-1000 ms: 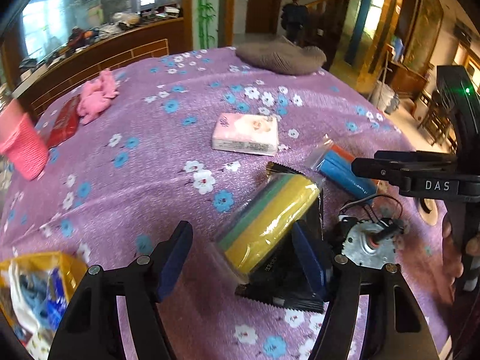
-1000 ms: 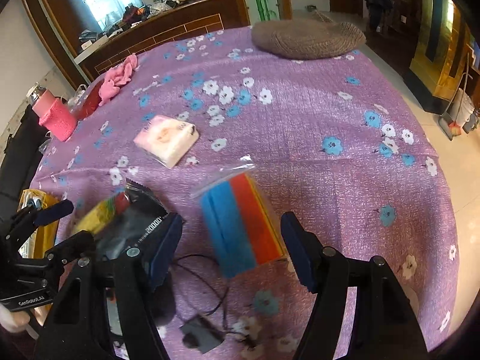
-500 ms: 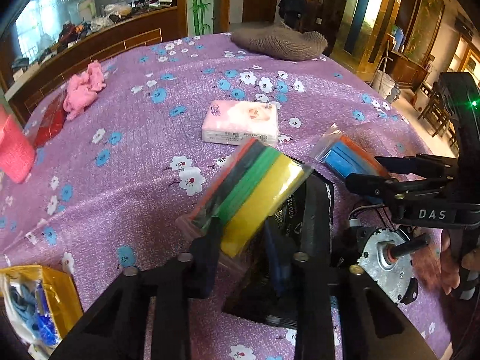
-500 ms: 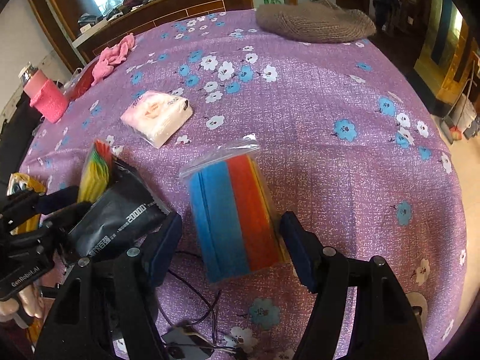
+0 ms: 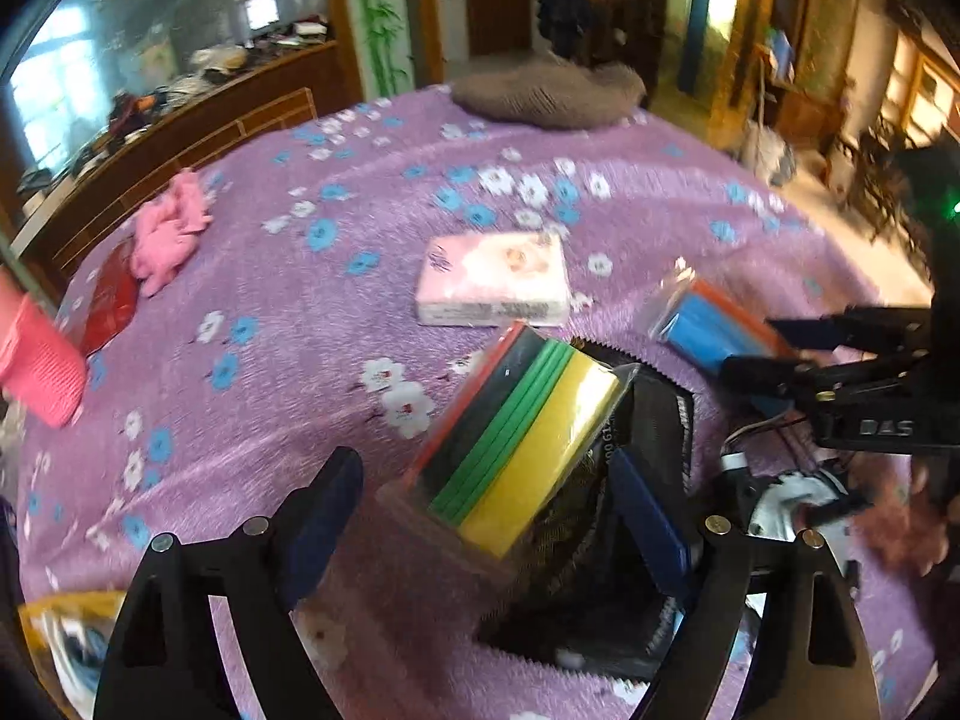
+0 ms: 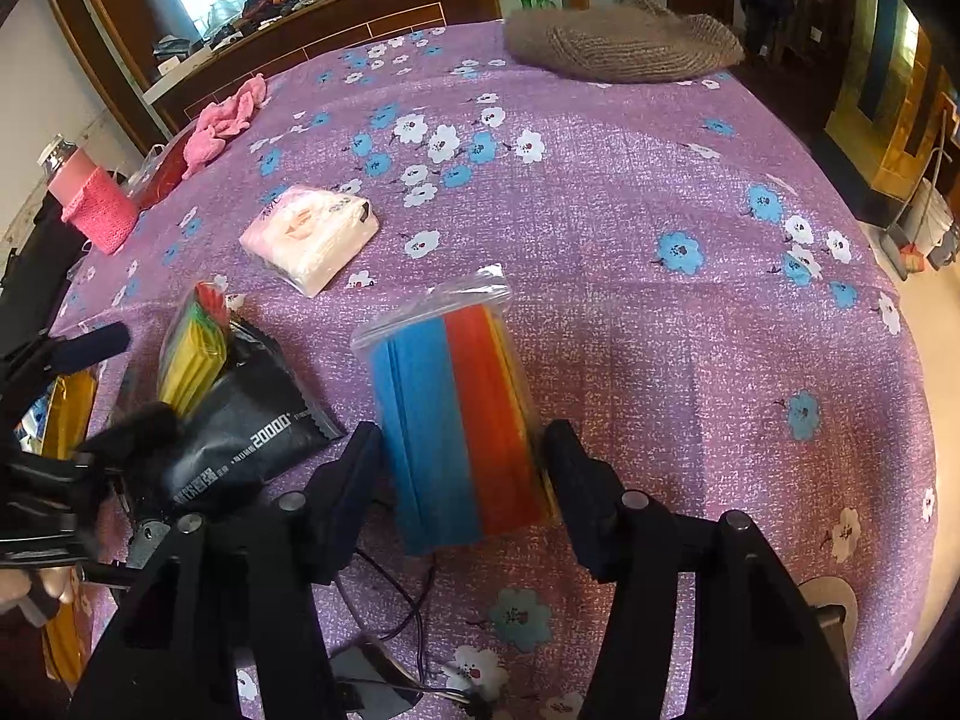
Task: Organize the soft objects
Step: 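Grasp yellow-green sponge pack with left tool while right tool grasps blue-red sponge pack, then carry yellow-green pack into tray with left tool while right tool drops blue-red pack there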
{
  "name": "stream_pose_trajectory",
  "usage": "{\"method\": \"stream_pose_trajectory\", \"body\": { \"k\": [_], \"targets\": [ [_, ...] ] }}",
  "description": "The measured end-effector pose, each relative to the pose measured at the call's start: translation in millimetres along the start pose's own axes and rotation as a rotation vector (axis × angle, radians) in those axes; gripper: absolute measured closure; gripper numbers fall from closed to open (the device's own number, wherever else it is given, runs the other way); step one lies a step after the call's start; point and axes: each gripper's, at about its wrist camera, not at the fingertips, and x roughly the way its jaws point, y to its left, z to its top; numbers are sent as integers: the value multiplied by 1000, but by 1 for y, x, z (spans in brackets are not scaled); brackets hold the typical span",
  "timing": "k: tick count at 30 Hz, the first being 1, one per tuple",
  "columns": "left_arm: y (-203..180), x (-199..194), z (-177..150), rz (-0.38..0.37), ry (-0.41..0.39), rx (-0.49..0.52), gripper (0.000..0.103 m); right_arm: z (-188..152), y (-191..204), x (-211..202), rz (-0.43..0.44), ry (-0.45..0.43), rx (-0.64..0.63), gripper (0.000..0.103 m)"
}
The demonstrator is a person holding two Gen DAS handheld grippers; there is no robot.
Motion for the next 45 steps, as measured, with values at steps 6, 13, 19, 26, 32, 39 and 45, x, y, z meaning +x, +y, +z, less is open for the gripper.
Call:
{"method": "stream_pose_trajectory", "body": {
  "k": [6,13,19,26,32,39,45],
  "targets": [
    [6,28,9,-67,67,-33,41,0,-1,-1,5,0,-1,48],
    [14,24,9,-74,61,-79,58,-2,-4,-4,8,-10,27,56],
    [30,-16,-1,-65,-27,-164,58,-2,-3,-12,2,-46,34,57],
    [46,-85,-29,-81,-141,-239,58,-1,0,-37,-20,-154,31,57],
    [56,-140,-70,-97,-214,-307,58,-1,5,-47,-14,-193,29,57],
    [76,-193,-127,-101,-287,-418,58,-4,22,-60,-40,-263,-29,57],
    [104,-233,-180,-65,-333,-517,58,-10,45,-92,-50,-337,-73,57]
  ]
}}
